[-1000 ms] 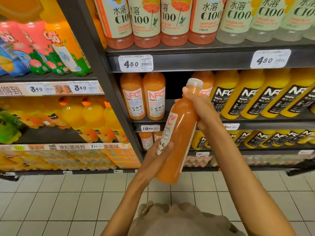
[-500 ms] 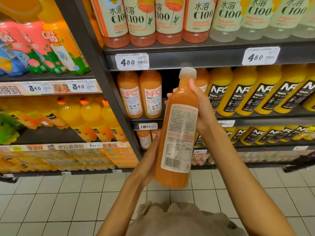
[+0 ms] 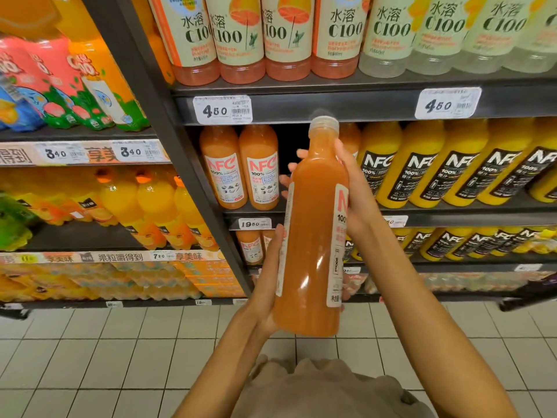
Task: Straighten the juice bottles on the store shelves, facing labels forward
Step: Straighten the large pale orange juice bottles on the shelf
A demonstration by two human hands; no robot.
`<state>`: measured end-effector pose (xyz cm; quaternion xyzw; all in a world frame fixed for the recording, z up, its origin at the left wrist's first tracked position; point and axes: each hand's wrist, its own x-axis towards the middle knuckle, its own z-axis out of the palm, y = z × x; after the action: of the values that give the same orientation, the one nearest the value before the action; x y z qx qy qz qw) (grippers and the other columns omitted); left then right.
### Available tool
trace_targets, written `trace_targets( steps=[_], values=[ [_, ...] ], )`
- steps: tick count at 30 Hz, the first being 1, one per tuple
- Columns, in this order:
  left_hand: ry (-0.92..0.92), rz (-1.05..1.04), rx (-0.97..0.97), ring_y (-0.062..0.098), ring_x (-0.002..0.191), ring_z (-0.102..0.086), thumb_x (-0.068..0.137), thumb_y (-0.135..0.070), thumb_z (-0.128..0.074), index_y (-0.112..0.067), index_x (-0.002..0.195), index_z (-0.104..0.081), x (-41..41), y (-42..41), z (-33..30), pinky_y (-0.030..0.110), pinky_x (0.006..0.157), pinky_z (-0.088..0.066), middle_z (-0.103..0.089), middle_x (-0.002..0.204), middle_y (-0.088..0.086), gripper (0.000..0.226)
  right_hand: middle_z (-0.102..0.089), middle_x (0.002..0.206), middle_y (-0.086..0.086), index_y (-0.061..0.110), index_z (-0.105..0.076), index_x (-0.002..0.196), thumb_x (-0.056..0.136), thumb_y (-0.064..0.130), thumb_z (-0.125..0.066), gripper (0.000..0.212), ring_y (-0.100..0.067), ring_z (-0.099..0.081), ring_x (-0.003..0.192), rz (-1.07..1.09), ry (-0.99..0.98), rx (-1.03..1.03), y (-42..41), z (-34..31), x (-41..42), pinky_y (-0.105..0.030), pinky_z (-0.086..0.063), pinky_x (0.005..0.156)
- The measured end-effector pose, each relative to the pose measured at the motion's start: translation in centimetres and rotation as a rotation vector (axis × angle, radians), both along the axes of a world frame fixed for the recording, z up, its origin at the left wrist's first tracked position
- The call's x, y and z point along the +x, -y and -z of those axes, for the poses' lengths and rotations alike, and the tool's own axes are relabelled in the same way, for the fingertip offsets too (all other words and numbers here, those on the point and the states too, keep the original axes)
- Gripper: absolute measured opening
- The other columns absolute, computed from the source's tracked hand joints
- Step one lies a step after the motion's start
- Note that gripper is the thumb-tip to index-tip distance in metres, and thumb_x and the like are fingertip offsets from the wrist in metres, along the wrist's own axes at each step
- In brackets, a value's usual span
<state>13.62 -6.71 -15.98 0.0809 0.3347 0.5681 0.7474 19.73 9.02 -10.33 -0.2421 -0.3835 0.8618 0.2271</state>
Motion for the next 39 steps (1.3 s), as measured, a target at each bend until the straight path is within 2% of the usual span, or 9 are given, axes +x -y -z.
trace_targets(
  steps=[5, 10, 13, 17, 22, 26, 30, 33, 39],
  values=[
    [-0.259, -0.146, -0.003, 0.028, 0.118, -0.059, 0.082, -0.067, -0.040, -0.031, 0.121, -0.064, -0.1, 0.5, -0.2, 0.048, 0.098, -0.048, -0.064, 0.125, 0.008, 0.059, -0.070, 0.090, -0.006, 0.012, -0.057, 0.121, 0.085, 0.050, -0.060, 0.053, -0.020, -0.069, 0.084, 0.004, 0.132, 0.077, -1.1, 0.2, 0.1, -0.039, -0.057, 0.080],
    [-0.206, -0.180, -0.084, 0.027, 0.100, -0.069, 0.074, -0.056, -0.060, -0.026, 0.121, -0.057, 0.5, 0.9, -1.3, 0.039, 0.072, -0.058, -0.071, 0.110, 0.009, 0.055, -0.069, 0.065, -0.002, 0.016, -0.058, 0.096, 0.082, 0.048, -0.066, 0.036, -0.015, -0.069, 0.061, -0.015, 0.348, 0.041, -1.8, 1.9, -0.4, -0.029, -0.057, 0.058],
    [0.018, -0.158, -0.089, 0.032, 0.100, -0.066, 0.072, -0.053, -0.062, -0.019, 0.130, -0.054, 0.4, 1.3, -2.4, 0.045, 0.074, -0.059, -0.067, 0.116, 0.014, 0.068, -0.065, 0.074, -0.004, 0.013, -0.057, 0.092, 0.084, 0.044, -0.064, 0.033, -0.017, -0.067, 0.068, -0.086, 0.333, -0.037, -2.3, 3.3, 0.0, -0.029, -0.055, 0.068],
    [0.273, -0.125, -0.107, 0.030, 0.111, -0.053, 0.077, -0.059, -0.057, -0.014, 0.140, -0.045, 0.9, 1.5, -3.5, 0.044, 0.084, -0.054, -0.051, 0.132, 0.015, 0.078, -0.058, 0.099, -0.016, 0.012, -0.062, 0.084, 0.086, 0.031, -0.063, 0.019, -0.032, -0.053, 0.122, -0.085, 0.268, -0.182, -1.5, 5.5, -0.3, -0.045, -0.037, 0.108],
    [0.286, -0.118, -0.108, 0.032, 0.106, -0.057, 0.075, -0.059, -0.060, -0.012, 0.138, -0.047, 0.9, 1.6, -3.7, 0.043, 0.085, -0.053, -0.056, 0.124, 0.017, 0.080, -0.059, 0.093, -0.016, 0.010, -0.061, 0.091, 0.088, 0.028, -0.060, 0.018, -0.030, -0.054, 0.103, -0.080, 0.263, -0.221, -1.0, 5.7, -0.6, -0.044, -0.036, 0.108],
    [0.071, -0.101, -0.092, 0.032, 0.115, -0.054, 0.074, -0.056, -0.059, -0.014, 0.137, -0.048, 0.7, 1.8, -2.6, 0.048, 0.101, -0.041, -0.055, 0.130, 0.016, 0.077, -0.067, 0.085, -0.014, 0.014, -0.063, 0.075, 0.090, 0.027, -0.058, 0.020, -0.028, -0.064, 0.086, -0.035, 0.140, -0.062, -1.6, 3.4, -0.7, -0.042, -0.051, 0.085],
    [-0.475, -0.127, 0.013, 0.020, 0.104, -0.068, 0.079, -0.052, -0.062, -0.028, 0.119, -0.062, -0.3, 2.1, -2.0, 0.031, 0.077, -0.058, -0.071, 0.113, 0.002, 0.047, -0.073, 0.083, -0.009, 0.015, -0.053, 0.095, 0.086, 0.031, -0.063, 0.021, -0.026, -0.069, 0.083, -0.014, 0.115, 0.176, -2.1, 0.4, 0.0, -0.037, -0.057, 0.074],
    [-0.844, -0.086, 0.012, 0.002, 0.094, -0.068, 0.060, -0.058, -0.071, -0.044, 0.109, -0.055, -0.2, 1.1, -2.1, 0.018, 0.069, -0.055, -0.071, 0.101, -0.021, 0.053, -0.073, 0.087, -0.007, 0.016, -0.050, 0.100, 0.090, 0.027, -0.061, 0.019, -0.024, -0.070, 0.083, 0.009, 0.098, 0.396, -1.0, -0.9, -0.1, -0.035, -0.058, 0.073],
    [-0.967, -0.325, -0.029, 0.001, 0.094, -0.065, 0.068, -0.025, -0.082, -0.040, 0.111, -0.052, -0.4, -1.0, 1.0, 0.017, 0.068, -0.053, -0.068, 0.103, -0.019, 0.054, -0.061, 0.091, 0.006, 0.028, -0.045, 0.100, 0.096, 0.034, -0.051, 0.010, 0.002, -0.067, 0.073, 0.136, 0.326, 0.768, 0.6, -1.0, 0.2, -0.012, -0.050, 0.056]
  ],
)
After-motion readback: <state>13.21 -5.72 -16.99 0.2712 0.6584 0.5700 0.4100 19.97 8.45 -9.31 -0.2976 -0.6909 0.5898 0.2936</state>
